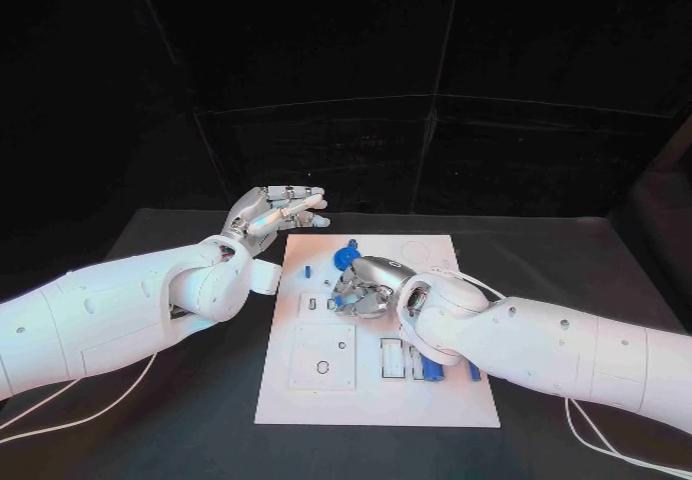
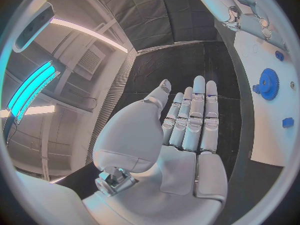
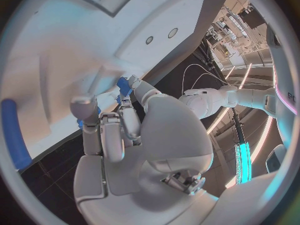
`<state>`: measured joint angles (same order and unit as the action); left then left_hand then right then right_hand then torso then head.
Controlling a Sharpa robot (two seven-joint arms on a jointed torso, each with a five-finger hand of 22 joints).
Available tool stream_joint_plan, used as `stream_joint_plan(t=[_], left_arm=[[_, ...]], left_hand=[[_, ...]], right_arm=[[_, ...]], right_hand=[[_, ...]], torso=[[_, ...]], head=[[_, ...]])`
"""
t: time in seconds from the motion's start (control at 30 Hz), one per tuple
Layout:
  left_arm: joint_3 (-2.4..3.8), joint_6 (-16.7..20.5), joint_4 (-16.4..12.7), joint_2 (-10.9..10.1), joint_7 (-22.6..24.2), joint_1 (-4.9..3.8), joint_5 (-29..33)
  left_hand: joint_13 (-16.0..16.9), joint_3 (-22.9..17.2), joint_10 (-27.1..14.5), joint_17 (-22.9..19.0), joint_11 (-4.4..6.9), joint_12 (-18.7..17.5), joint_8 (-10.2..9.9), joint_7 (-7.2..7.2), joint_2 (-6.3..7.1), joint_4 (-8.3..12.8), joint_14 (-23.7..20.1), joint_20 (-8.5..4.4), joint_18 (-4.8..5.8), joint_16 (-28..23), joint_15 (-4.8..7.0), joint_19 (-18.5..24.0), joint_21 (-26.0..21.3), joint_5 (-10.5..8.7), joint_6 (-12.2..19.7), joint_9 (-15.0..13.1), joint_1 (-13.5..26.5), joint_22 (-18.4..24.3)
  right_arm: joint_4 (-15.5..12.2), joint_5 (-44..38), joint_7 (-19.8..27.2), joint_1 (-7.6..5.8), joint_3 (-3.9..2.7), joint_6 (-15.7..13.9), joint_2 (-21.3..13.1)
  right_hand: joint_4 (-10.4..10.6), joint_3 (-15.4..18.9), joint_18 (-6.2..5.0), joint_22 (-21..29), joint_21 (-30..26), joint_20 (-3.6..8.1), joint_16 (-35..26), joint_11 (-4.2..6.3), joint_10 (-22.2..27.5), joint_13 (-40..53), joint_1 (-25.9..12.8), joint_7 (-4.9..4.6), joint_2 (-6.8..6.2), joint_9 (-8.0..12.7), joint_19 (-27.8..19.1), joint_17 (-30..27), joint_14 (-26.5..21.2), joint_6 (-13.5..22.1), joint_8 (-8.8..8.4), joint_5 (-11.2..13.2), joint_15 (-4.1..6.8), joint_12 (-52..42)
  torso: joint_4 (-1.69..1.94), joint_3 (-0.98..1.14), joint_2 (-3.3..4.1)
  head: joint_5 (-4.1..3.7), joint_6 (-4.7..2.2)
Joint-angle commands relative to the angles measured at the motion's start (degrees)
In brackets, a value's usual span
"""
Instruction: Assemble the parts on the task board
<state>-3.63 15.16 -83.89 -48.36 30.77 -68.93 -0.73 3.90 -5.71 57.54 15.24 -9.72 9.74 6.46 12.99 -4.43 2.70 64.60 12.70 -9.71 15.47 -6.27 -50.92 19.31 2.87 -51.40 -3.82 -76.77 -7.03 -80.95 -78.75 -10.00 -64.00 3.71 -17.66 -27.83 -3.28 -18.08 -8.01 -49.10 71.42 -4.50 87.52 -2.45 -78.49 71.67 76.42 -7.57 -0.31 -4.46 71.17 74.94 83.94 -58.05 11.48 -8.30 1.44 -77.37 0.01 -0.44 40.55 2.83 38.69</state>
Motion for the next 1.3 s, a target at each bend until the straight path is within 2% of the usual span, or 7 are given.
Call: stream_joint_plan(t=[0.03,0.23,0.8,1.07,1.3], left_arm=[[0.01,-0.45,-0.04,0.05,0.85,-0.1,0.1],[0.01,-0.48,-0.31,-0.02,0.76,-0.1,0.08],[0.01,-0.62,-0.75,-0.1,0.69,-0.1,0.07],[0.01,-0.65,-0.9,-0.15,0.67,-0.1,0.07],[0.01,-0.66,-0.96,-0.16,0.65,-0.1,0.07]], left_hand=[[-0.04,-0.05,0.24,0.06,-0.03,-0.2,-0.22,0.37,-0.08,0.2,0.02,0.18,-0.78,-0.4,-0.08,-0.23,-0.31,0.1,-0.47,0.01,0.46,0.07],[-0.05,-0.18,0.27,0.1,-0.03,-0.24,-0.24,0.38,-0.18,0.27,0.01,0.18,-0.79,-0.45,-0.07,-0.21,-0.35,0.11,-0.49,0.02,0.4,0.11],[-0.06,-0.24,0.27,0.12,-0.03,-0.27,-0.25,0.39,-0.2,0.31,0.02,0.18,-0.79,-0.46,-0.07,-0.21,-0.36,0.11,-0.49,0.03,0.38,0.12],[-0.06,-0.24,0.27,0.12,-0.03,-0.27,-0.25,0.39,-0.2,0.31,0.02,0.18,-0.79,-0.46,-0.07,-0.21,-0.36,0.11,-0.49,0.03,0.38,0.12],[-0.06,-0.24,0.27,0.12,-0.03,-0.27,-0.25,0.39,-0.2,0.31,0.02,0.18,-0.79,-0.46,-0.07,-0.21,-0.36,0.11,-0.49,0.03,0.38,0.12]], right_arm=[[0.33,-1.34,-1.17,-0.05,-0.01,1.16,0.09],[0.81,-1.47,-1.39,-0.03,-0.01,2.22,0.13],[0.8,-2.7,-3.13,-0.01,-0.01,3.57,-0.02],[0.53,-3.25,-3.69,0.02,-0.01,4.12,-0.22],[0.47,-3.44,-3.86,0.04,-0.01,4.16,-0.17]], right_hand=[[0.09,-0.28,0.61,0.06,-0.18,0.07,-0.09,0.04,0.52,-0.17,-0.7,0.3,0.16,-0.36,-0.12,8.96,4.74,-0.89,0.14,0.26,0.27,0.32],[0.1,-0.35,0.51,0.64,-0.53,0.04,-0.3,-0.01,1.66,-1.75,-1.07,0.23,0.02,-0.3,-0.45,8.53,4.63,-0.68,-0.1,0.38,0.23,1.56],[0.17,-0.28,0.52,0.69,-0.63,-0.03,-0.31,-0.13,1.75,-1.88,-1.67,0.07,-0.33,-0.2,-0.48,8.57,4.63,-0.36,-0.46,0.7,0.14,1.74],[0.16,-0.15,0.51,0.82,-0.74,-0.1,-0.37,-0.25,1.93,-2.13,-2.09,-0.07,-0.82,-0.09,-0.54,8.46,4.61,-0.03,-0.79,0.84,0.05,1.97],[0.21,0.05,0.5,0.95,-0.85,-0.19,-0.41,-0.38,2.08,-2.33,-2.53,-0.23,-1.3,0.01,-0.58,8.41,4.6,0.34,-1.13,0.88,-0.05,2.16]], torso=[[0.03,-0.01,-0.02],[0.03,-0.07,-0.05],[-0.03,-0.05,-0.04],[0.1,-0.04,-0.06],[0.02,-0.04,-0.07]], head=[[-0.02,0.09],[-0.06,0.13],[0.04,0.46],[-0.15,0.47],[-0.11,0.46]])
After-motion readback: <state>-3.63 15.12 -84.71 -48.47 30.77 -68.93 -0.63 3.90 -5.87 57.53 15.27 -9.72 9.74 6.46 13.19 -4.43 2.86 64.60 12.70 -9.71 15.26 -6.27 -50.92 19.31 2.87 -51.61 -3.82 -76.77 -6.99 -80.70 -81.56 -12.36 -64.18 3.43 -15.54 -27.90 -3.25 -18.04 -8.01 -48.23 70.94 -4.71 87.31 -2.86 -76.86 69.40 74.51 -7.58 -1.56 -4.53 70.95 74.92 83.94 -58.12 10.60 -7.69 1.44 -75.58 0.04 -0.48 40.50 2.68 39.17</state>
